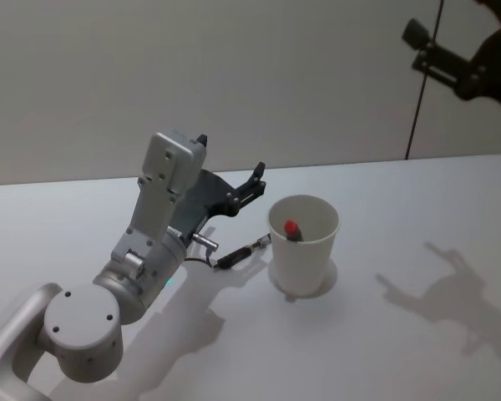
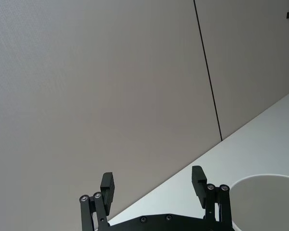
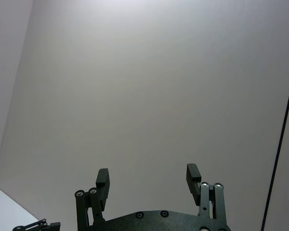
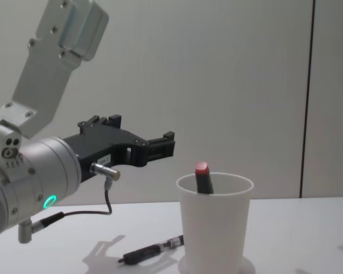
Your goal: Place the pen into the pen holder.
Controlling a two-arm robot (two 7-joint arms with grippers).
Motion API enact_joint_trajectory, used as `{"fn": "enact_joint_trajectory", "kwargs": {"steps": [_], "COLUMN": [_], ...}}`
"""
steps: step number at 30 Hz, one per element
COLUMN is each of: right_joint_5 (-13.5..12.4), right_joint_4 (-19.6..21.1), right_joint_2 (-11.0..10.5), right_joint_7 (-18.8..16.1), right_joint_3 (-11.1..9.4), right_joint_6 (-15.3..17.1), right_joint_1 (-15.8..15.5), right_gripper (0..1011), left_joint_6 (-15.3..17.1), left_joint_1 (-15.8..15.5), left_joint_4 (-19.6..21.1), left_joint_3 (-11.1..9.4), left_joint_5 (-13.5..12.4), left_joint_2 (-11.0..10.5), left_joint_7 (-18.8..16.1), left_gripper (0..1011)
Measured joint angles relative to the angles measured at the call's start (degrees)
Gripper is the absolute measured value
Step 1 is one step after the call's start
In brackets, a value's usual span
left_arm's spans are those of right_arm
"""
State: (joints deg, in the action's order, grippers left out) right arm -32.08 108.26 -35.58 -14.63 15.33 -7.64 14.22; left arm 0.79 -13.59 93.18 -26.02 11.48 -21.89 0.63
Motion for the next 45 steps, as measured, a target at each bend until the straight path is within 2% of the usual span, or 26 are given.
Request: {"fn": "enact_joint_trajectory", "kwargs": {"steps": [15,34,38,45], "right_joint_5": [-0.13,-0.15,0.14,1.52], "right_joint_4": [1.89,2.46,1.67,-4.07], "right_joint_2": [-2.01,-2.61,-1.84,2.06], "right_joint_7": [1.78,2.28,1.37,-2.97], "right_joint_3": [-1.62,-2.13,-2.08,-1.31], "right_joint_6": [-0.13,-0.16,-0.01,0.47], "right_joint_1": [-0.25,-0.31,0.86,6.18], "right_gripper": [1001,1001,1001,1001], "left_joint_6": [0.0,0.0,0.0,0.0], "left_joint_1": [0.0,0.0,0.0,0.0], "left_joint_4": [0.0,0.0,0.0,0.0], "left_joint_3": [0.0,0.0,0.0,0.0], "left_joint_5": [0.0,0.0,0.0,0.0], "left_joint_2": [0.0,0.0,0.0,0.0], "left_joint_7": [0.0,0.0,0.0,0.0], "left_gripper": [1001,1001,1001,1001]}}
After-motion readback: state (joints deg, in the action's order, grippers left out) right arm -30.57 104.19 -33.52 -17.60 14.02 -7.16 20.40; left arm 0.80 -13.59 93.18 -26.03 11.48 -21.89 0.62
